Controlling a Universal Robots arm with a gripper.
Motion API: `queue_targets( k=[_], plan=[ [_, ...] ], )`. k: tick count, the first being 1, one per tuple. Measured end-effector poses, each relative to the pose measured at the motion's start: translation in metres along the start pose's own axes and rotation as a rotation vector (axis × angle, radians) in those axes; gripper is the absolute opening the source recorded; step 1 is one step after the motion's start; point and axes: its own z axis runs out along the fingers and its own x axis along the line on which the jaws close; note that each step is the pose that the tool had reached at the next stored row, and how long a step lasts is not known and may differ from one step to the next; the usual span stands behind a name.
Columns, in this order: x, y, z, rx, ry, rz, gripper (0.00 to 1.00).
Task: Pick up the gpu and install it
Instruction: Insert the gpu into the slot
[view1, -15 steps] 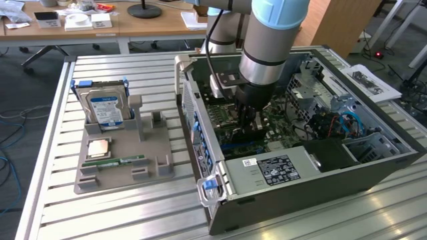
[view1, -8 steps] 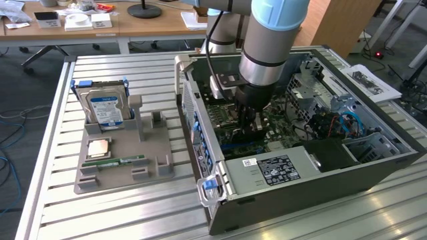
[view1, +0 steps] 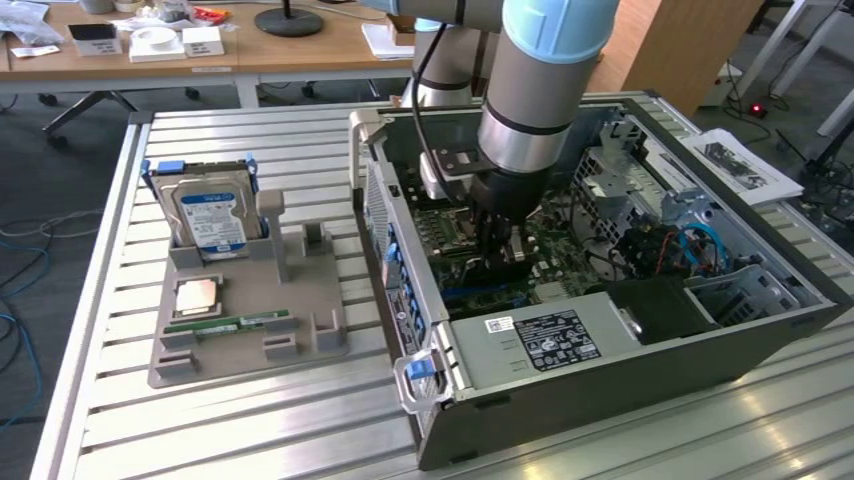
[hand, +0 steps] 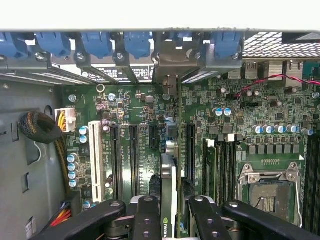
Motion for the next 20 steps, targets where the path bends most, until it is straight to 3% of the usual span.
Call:
queue_targets(
  k=[20],
  plan=[
    [0.0001,0.0009,0.0033,-0.0003,-0.0003,-0.006,0.27]
  ],
)
